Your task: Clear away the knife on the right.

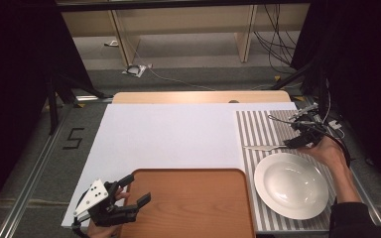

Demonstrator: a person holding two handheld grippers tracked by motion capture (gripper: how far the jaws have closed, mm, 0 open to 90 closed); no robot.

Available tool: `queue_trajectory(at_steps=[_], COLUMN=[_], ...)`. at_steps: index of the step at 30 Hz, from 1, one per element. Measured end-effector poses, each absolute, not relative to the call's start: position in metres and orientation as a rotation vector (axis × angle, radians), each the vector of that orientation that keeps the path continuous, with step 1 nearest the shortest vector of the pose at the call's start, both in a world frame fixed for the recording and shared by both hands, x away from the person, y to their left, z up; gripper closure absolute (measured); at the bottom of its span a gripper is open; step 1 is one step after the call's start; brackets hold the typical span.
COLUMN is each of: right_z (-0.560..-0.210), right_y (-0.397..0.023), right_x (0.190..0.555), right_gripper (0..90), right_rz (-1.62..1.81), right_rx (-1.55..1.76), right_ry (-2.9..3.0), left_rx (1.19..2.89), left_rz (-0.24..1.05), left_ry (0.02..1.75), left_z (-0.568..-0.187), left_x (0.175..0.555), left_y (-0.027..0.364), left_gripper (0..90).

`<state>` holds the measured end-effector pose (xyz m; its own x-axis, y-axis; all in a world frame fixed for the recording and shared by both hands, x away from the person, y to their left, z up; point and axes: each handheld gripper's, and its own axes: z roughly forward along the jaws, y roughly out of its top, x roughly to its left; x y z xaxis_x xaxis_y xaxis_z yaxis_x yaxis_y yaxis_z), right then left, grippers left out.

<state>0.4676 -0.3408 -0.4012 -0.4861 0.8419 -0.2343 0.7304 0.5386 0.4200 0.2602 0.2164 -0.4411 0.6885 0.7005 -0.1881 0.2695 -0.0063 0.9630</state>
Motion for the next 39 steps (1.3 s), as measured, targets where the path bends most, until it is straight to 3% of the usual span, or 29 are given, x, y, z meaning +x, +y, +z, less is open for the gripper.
queue_trajectory(at_steps=[18,39], right_z=[-0.429,-0.445], right_y=[-0.331,-0.323], right_x=[0.507,0.519], right_gripper=[32.1,42.1], right_rz=[0.067,-0.077], right_rx=[1.294,1.275], right_ry=[2.563,2.634], left_rx=[1.587,1.586], left_rz=[0.407,0.409], left_ry=[0.814,0.814], left_z=[-0.441,-0.441], left_x=[0.26,0.26], left_y=[0.217,0.217], left_gripper=[15.2,15.2])
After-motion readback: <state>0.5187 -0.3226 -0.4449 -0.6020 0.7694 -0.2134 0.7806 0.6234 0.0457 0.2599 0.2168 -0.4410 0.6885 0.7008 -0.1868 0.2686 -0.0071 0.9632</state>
